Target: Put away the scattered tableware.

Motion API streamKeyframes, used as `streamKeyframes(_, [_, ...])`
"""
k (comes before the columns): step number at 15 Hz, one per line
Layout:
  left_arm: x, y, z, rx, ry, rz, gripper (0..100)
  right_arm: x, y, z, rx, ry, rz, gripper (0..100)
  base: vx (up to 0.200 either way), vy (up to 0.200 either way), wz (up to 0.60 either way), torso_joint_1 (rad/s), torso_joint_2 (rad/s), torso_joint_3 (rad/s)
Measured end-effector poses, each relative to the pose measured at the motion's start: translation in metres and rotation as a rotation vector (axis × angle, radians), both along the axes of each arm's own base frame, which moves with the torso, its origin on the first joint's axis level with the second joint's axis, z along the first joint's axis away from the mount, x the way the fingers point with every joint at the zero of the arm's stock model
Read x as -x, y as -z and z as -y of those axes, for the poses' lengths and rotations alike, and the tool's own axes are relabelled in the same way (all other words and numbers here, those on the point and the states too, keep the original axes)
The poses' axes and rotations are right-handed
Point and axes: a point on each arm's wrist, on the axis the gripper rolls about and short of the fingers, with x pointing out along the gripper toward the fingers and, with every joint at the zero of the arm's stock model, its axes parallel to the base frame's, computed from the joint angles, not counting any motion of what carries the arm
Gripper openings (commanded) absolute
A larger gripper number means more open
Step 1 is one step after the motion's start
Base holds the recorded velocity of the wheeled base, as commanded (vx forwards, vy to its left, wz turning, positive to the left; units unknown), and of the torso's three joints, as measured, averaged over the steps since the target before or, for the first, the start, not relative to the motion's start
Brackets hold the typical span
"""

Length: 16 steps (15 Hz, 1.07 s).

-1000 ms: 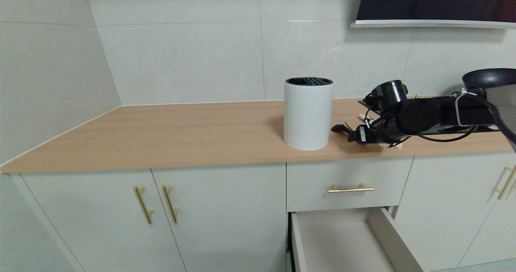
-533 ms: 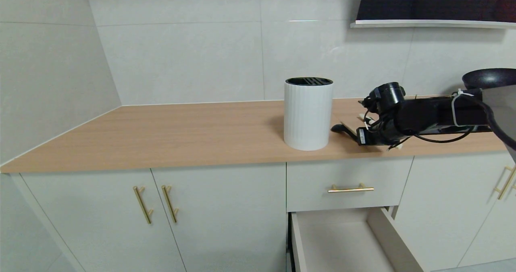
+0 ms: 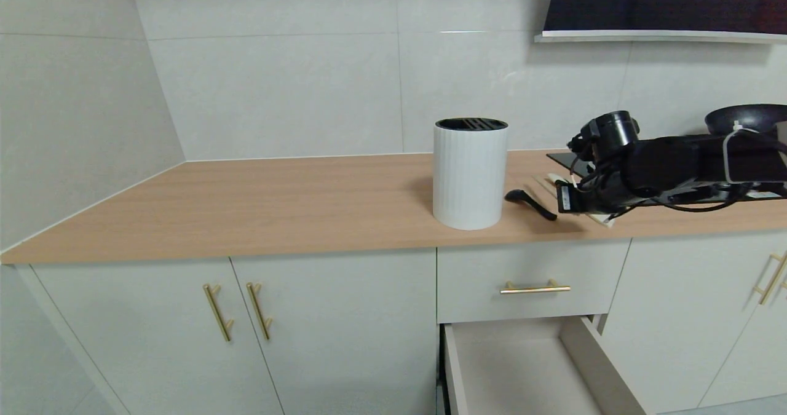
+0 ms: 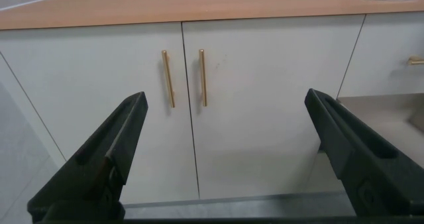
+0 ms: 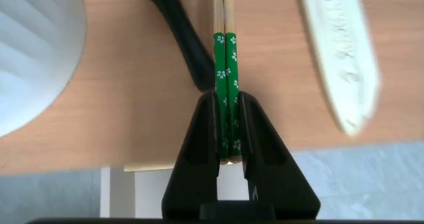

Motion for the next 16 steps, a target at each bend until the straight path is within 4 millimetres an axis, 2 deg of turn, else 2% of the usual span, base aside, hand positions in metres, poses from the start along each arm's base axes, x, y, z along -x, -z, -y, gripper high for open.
streamKeyframes(3, [0.0, 0.0, 0.0, 0.0, 0.0, 0.0, 100, 0.047, -0.024, 0.008, -0.02, -0.011, -0.011, 0, 0.0, 0.0, 0.0, 0.0, 0.0, 0.0])
streamKeyframes(5, [0.0, 0.0, 0.0, 0.0, 0.0, 0.0, 100, 0.091, -0.037, 0.011, -0.043, -0.048, -0.023, 0, 0.0, 0.0, 0.0, 0.0, 0.0, 0.0])
streamKeyframes(9, [0.0, 0.0, 0.0, 0.0, 0.0, 0.0, 100, 0.165, -0.038, 0.017, -0.095, -0.153, -0.078, 0, 0.0, 0.0, 0.0, 0.0, 0.0, 0.0])
streamKeyframes(13, [0.0, 0.0, 0.0, 0.0, 0.0, 0.0, 100, 0.209, -0.041, 0.017, -0.062, -0.283, -0.062, 0, 0.0, 0.0, 0.0, 0.0, 0.0, 0.0])
streamKeyframes(16, [0.0, 0.0, 0.0, 0.0, -0.001, 0.0, 100, 0.224, -0.038, 0.014, -0.055, -0.349, -0.061, 0, 0.0, 0.0, 0.0, 0.0, 0.0, 0.0])
